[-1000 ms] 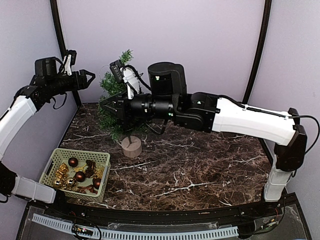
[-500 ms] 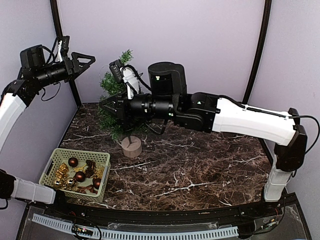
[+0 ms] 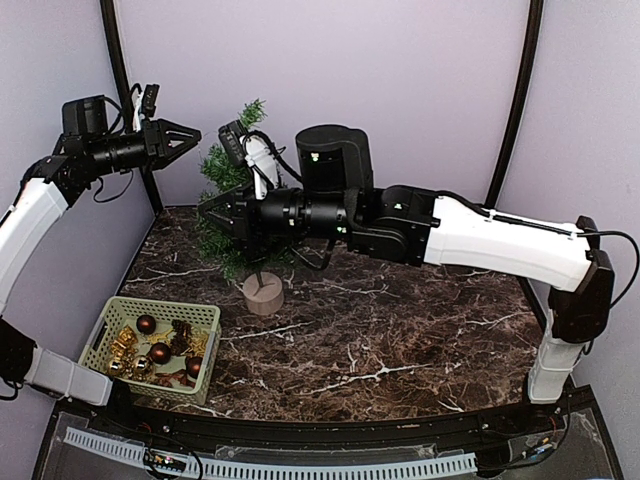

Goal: Decorate the small christmas tree
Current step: Wrap the side of the string light in the gap of the branches.

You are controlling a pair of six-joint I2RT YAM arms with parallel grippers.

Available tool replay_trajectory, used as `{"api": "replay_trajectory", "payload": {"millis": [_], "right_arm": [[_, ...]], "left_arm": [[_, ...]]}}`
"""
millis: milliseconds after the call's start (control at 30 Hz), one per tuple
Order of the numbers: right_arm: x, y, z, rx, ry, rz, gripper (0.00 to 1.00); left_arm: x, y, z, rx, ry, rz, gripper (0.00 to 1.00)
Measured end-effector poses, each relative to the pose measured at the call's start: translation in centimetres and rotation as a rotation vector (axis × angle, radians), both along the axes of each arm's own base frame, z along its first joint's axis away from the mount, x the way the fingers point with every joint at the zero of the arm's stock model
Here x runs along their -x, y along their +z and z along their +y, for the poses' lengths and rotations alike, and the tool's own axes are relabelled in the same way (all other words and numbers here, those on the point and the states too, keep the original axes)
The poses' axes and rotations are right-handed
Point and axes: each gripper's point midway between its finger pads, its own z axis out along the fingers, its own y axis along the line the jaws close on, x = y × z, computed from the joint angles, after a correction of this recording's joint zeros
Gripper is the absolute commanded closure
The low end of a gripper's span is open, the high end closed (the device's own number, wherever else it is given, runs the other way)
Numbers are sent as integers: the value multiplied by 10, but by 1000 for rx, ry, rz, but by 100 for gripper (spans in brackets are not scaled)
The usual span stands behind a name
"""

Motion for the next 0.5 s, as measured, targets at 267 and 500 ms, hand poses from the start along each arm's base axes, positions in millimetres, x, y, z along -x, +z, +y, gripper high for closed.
{"api": "replay_trajectory", "payload": {"millis": [267,500], "right_arm": [[0,0,0,0,0,0,100],[0,0,0,0,0,0,100]], "left_arm": [[2,0,-3,10,-29,8,76],[4,-2,-12,27,-76,19,99]]}}
